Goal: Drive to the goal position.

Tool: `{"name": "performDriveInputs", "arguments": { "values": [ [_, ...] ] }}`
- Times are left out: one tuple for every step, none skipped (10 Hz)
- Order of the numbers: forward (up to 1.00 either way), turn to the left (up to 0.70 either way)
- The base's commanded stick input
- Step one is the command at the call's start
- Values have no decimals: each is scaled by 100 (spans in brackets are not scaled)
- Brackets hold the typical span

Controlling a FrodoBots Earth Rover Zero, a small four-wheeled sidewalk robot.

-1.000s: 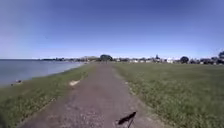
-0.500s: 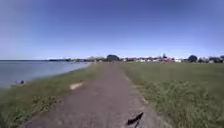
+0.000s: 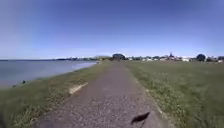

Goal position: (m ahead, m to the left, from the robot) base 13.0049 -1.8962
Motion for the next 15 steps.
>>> {"name": "performDriveInputs", "arguments": {
  "values": [
    [70, 0],
    [70, 0],
    [70, 0],
    [70, -17],
    [70, 0],
    [70, 0],
    [70, 0],
    [70, 0],
    [70, 0],
    [70, 0],
    [70, 0],
    [70, 0],
    [70, 0],
    [70, 0],
    [70, 0]
  ]
}}
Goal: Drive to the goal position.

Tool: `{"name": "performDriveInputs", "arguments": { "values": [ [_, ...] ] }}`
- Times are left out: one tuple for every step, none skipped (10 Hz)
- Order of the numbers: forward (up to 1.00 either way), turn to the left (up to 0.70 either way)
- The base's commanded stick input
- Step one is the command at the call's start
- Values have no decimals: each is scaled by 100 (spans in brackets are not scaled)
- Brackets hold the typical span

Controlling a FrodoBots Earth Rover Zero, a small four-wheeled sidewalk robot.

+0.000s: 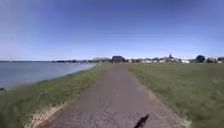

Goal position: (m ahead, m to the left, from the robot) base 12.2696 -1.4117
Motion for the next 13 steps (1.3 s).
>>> {"name": "performDriveInputs", "arguments": {
  "values": [
    [70, 0],
    [70, 0],
    [70, 0],
    [70, 0],
    [70, -4],
    [70, -22],
    [70, -15],
    [70, 0],
    [70, 0],
    [70, 0],
    [70, 0],
    [70, 0],
    [70, 0]
  ]
}}
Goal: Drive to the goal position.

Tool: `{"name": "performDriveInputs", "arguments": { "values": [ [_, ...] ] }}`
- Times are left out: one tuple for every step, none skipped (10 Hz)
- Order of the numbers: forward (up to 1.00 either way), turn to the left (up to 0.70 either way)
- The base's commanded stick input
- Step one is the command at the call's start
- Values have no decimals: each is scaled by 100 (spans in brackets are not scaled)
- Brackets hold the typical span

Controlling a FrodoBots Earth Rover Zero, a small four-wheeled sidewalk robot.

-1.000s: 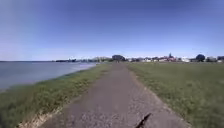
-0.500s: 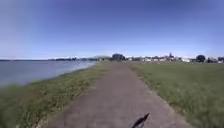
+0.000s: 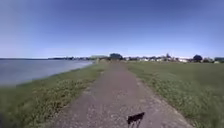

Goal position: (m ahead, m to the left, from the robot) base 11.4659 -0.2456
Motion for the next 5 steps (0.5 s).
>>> {"name": "performDriveInputs", "arguments": {
  "values": [
    [70, 0],
    [70, 0],
    [70, 0],
    [70, 0],
    [70, 0]
  ]
}}
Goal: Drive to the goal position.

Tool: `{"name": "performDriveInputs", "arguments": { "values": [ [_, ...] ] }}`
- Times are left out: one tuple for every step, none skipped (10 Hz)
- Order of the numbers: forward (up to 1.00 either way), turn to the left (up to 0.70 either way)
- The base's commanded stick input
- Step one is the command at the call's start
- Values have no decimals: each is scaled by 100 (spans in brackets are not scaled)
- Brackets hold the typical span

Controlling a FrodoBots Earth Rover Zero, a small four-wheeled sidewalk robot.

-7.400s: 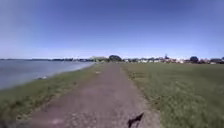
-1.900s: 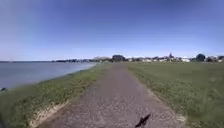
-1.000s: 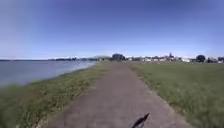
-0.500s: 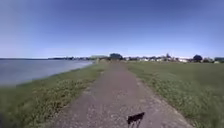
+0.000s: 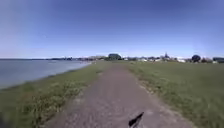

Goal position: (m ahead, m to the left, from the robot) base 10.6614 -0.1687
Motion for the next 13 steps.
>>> {"name": "performDriveInputs", "arguments": {
  "values": [
    [70, 0],
    [70, 0],
    [70, 0],
    [70, 0],
    [70, 0],
    [70, 0],
    [70, 0],
    [70, 0],
    [70, 0],
    [70, 0],
    [70, 0],
    [70, 0],
    [70, 0]
  ]
}}
